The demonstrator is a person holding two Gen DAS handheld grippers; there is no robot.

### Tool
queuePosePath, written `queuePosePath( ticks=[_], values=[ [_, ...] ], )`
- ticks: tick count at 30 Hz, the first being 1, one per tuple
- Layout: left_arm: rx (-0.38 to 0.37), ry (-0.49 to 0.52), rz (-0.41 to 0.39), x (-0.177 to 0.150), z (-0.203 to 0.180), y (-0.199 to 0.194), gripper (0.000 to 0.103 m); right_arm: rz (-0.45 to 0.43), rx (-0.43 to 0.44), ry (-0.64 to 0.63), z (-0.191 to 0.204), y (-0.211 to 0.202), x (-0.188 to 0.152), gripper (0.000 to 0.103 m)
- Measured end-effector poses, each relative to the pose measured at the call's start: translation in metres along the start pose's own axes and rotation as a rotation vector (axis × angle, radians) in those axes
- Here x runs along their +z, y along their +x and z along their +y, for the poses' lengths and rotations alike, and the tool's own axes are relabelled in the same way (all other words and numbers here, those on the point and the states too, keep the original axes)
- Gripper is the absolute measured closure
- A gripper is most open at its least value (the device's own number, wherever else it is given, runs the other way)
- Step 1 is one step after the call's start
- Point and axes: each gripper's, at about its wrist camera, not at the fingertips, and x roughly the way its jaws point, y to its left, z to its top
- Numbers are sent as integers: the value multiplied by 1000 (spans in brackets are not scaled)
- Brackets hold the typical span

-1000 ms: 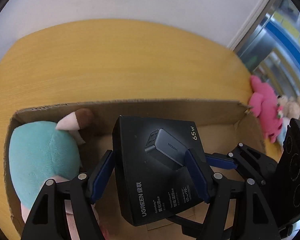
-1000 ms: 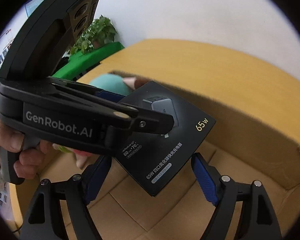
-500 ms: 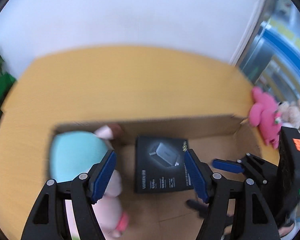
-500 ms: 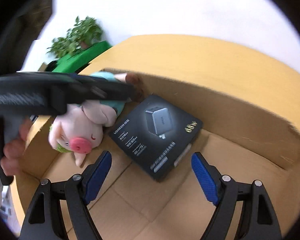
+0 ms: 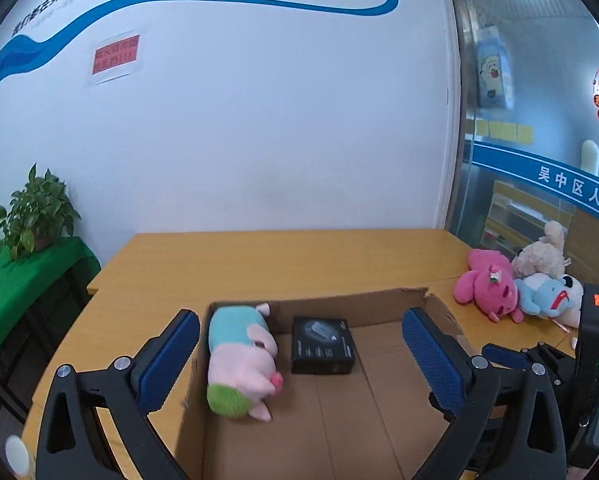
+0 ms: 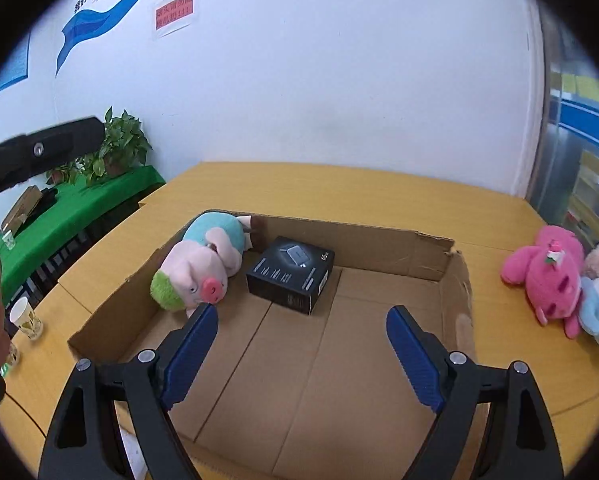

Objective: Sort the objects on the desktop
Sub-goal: 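Open the right tool to release the charger box into the box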

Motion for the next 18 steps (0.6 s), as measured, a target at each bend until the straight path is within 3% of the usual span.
queuePosePath(
  ticks=[8,18],
  values=[
    [13,-40,20,-51,-6,-20,0,-45,-91,-30,11,-41,-26,16],
    [18,-30,49,-65,-13,-23,0,-41,-87,-31,15,-46,-38,16]
  ],
)
